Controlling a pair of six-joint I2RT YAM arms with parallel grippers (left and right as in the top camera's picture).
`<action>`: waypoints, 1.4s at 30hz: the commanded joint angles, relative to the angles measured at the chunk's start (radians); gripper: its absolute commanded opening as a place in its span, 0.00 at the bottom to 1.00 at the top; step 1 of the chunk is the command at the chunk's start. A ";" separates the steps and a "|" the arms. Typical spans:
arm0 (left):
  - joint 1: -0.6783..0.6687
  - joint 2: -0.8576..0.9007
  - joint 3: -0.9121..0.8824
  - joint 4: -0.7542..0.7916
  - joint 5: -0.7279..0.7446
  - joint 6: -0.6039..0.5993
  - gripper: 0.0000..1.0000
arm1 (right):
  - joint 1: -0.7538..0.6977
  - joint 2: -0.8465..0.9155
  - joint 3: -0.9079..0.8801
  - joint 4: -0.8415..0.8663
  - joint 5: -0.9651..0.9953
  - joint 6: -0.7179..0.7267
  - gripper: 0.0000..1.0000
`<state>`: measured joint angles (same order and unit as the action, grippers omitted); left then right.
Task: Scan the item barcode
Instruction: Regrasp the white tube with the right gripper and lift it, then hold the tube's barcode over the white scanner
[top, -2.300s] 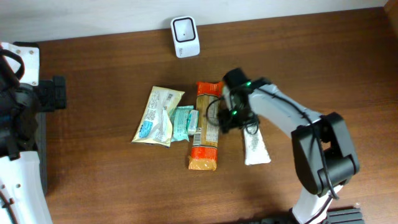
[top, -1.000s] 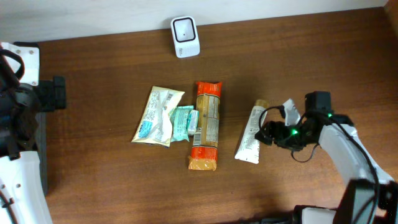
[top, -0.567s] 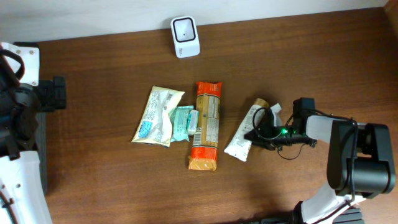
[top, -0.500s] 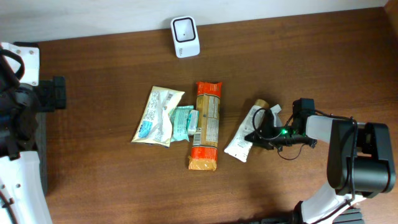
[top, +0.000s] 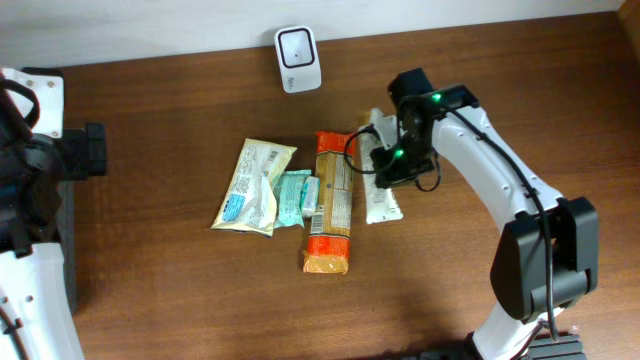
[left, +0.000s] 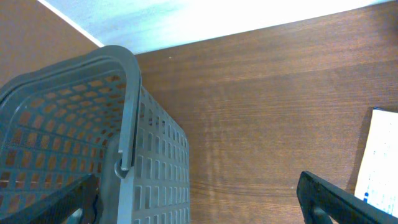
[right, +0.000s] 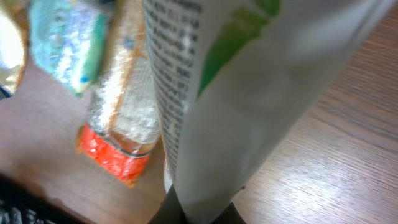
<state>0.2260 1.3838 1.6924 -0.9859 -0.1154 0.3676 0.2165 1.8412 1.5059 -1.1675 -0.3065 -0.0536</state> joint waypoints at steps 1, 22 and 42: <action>0.004 -0.003 0.010 0.000 0.006 0.012 0.99 | 0.013 -0.023 0.039 0.010 -0.288 -0.121 0.04; 0.004 -0.003 0.010 0.000 0.006 0.012 0.99 | 0.013 -0.043 0.322 -0.106 -0.800 -0.199 0.04; 0.004 -0.003 0.010 -0.004 0.006 0.012 0.99 | 0.260 0.487 0.944 0.309 0.794 -0.209 0.04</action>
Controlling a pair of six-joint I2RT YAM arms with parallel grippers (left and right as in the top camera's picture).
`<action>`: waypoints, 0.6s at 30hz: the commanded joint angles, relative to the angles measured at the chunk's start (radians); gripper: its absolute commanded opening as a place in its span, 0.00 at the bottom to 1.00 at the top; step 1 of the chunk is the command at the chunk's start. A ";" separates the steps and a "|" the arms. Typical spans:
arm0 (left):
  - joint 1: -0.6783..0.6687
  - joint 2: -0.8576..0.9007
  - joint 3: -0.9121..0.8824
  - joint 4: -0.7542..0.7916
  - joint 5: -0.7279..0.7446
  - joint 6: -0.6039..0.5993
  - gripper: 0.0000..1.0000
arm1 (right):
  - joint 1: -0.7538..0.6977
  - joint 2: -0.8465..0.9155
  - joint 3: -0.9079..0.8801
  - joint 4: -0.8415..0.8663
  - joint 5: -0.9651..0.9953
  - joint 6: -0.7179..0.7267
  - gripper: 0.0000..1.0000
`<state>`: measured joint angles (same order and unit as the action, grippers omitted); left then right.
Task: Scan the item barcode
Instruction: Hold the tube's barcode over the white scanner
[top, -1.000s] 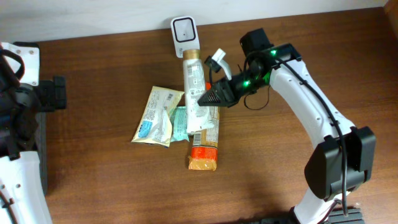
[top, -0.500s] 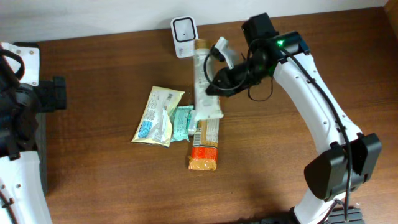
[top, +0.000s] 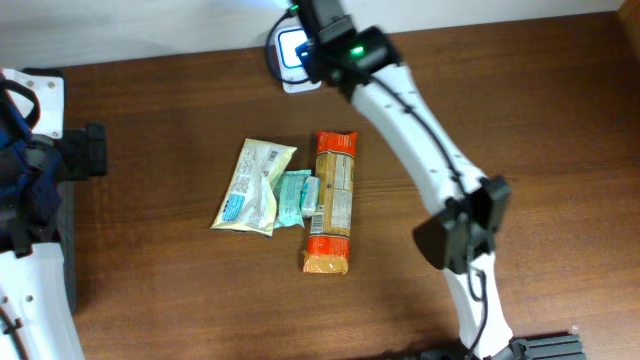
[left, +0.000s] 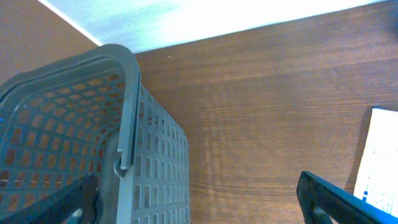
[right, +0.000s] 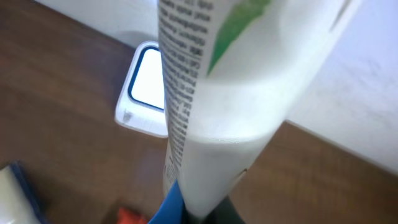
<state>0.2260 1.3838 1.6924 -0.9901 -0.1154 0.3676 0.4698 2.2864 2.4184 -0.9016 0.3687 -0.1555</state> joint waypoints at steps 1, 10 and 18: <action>0.004 -0.003 0.010 0.000 0.006 0.012 0.99 | 0.007 0.079 0.032 0.080 0.150 -0.149 0.04; 0.004 -0.003 0.010 0.000 0.006 0.012 0.99 | 0.005 0.248 0.031 0.307 0.368 -0.443 0.04; 0.004 -0.003 0.010 0.000 0.006 0.012 0.99 | -0.026 0.303 0.026 0.337 0.387 -0.443 0.04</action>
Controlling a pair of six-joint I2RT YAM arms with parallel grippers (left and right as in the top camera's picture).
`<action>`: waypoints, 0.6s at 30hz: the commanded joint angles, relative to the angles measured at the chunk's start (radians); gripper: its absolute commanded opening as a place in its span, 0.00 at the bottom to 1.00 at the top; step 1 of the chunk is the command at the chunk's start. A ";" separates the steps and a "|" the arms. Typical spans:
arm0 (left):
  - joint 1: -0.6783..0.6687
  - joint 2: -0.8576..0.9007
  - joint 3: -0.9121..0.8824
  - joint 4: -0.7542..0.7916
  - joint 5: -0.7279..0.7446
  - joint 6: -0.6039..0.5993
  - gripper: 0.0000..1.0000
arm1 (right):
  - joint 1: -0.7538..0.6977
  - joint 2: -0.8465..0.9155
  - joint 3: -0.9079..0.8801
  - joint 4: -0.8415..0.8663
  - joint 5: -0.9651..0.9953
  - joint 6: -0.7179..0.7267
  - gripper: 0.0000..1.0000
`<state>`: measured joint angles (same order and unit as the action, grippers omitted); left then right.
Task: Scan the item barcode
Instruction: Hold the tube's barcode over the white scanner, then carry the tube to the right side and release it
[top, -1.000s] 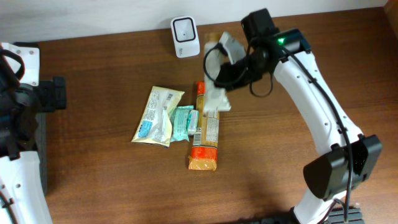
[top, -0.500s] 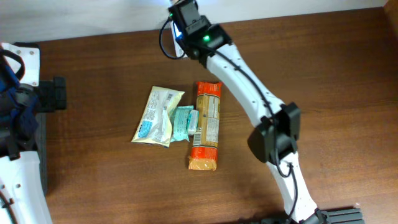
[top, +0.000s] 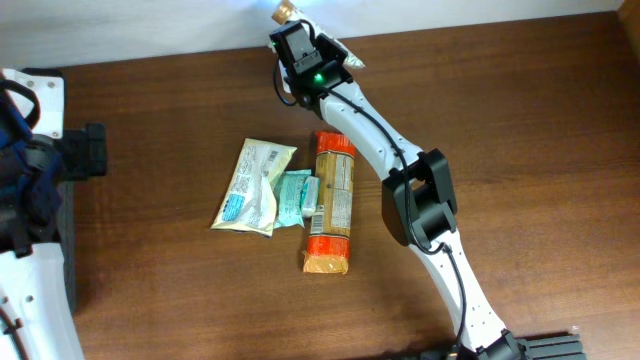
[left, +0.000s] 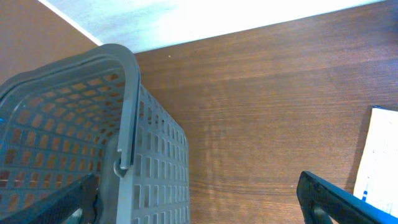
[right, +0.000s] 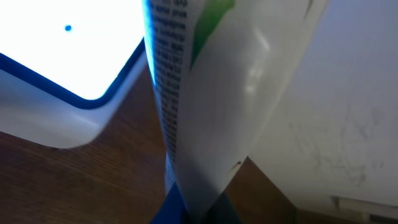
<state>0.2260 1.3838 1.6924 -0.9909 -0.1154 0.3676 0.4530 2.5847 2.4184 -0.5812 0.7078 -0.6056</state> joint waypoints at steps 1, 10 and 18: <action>0.004 -0.003 0.010 0.001 0.006 0.012 0.99 | -0.009 0.004 0.026 0.016 0.045 0.007 0.04; 0.004 -0.003 0.010 0.001 0.006 0.012 0.99 | -0.006 0.004 0.026 -0.072 0.000 -0.048 0.04; 0.004 -0.003 0.010 0.001 0.006 0.012 0.99 | -0.005 -0.238 0.026 -0.227 -0.264 0.024 0.04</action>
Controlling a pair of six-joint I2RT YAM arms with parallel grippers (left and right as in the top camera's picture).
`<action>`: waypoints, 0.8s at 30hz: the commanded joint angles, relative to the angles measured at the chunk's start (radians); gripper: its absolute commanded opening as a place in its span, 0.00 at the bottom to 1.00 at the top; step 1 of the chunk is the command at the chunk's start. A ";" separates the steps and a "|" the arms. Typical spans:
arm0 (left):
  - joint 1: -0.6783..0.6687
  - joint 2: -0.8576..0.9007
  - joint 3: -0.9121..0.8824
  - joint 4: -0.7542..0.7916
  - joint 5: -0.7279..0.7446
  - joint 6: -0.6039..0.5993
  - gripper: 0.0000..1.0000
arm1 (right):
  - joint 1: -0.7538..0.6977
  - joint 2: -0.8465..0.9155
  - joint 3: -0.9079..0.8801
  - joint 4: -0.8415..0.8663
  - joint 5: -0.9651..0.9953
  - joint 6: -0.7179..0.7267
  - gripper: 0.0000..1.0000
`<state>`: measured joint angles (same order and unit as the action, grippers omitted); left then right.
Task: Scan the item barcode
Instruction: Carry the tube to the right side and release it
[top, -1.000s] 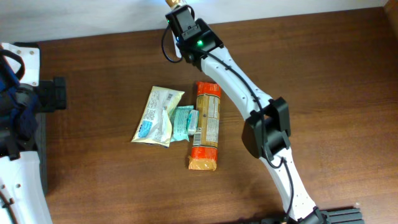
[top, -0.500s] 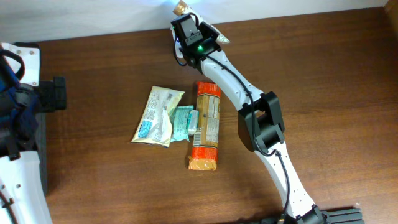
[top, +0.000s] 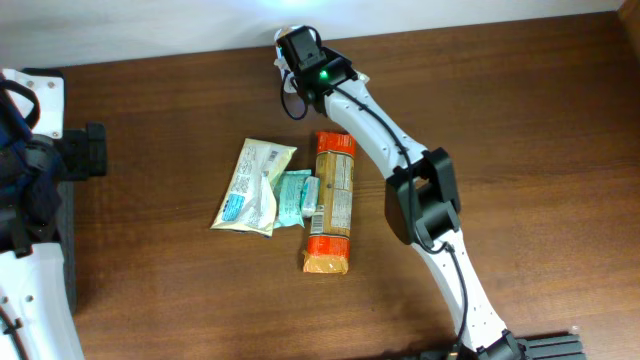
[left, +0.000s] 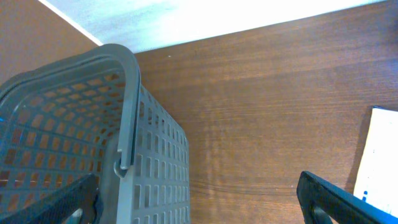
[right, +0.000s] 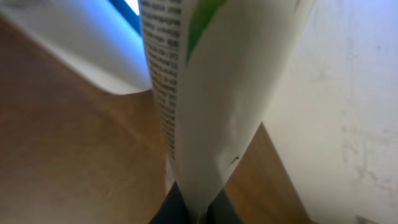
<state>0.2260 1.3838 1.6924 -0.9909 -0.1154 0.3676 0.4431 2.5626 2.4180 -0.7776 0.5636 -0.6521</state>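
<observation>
My right gripper (top: 301, 48) is at the back edge of the table, shut on a white packet with green print (right: 211, 93). The packet hangs lengthwise from the jaws and fills the right wrist view. The white scanner (right: 81, 56), its window glowing blue, lies just past the packet at the upper left. From overhead the gripper covers both packet and scanner. My left gripper (left: 199, 208) stands open at the far left, holding nothing.
Three packs lie mid-table: a cream pouch (top: 255, 185), a small teal pack (top: 295, 197) and a long orange cracker pack (top: 332, 200). A grey mesh basket (left: 74, 124) stands by the left gripper. The white wall (right: 348, 93) is close behind the right gripper.
The right gripper turned slightly over the scanner. The lit window has slid from filling the upper left of the wrist view to its top corner, and more table shows. The left arm is unchanged.
The right gripper first held the white packet low beside the orange pack in the pile. Then it had it at the back of the table near the scanner. Then the packet was right at the lit window, and it stays over the scanner now.
</observation>
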 joint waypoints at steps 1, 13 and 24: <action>0.004 -0.003 0.010 0.001 0.006 0.012 0.99 | 0.003 -0.269 0.027 -0.079 -0.167 0.114 0.04; 0.004 -0.003 0.010 0.001 0.006 0.012 0.99 | -0.379 -0.515 0.026 -0.912 -0.463 0.610 0.04; 0.004 -0.003 0.010 0.001 0.006 0.012 0.99 | -0.763 -0.332 -0.319 -0.698 -0.500 1.056 0.04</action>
<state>0.2260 1.3838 1.6924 -0.9913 -0.1150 0.3676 -0.2588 2.2402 2.2238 -1.5761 0.0685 0.2199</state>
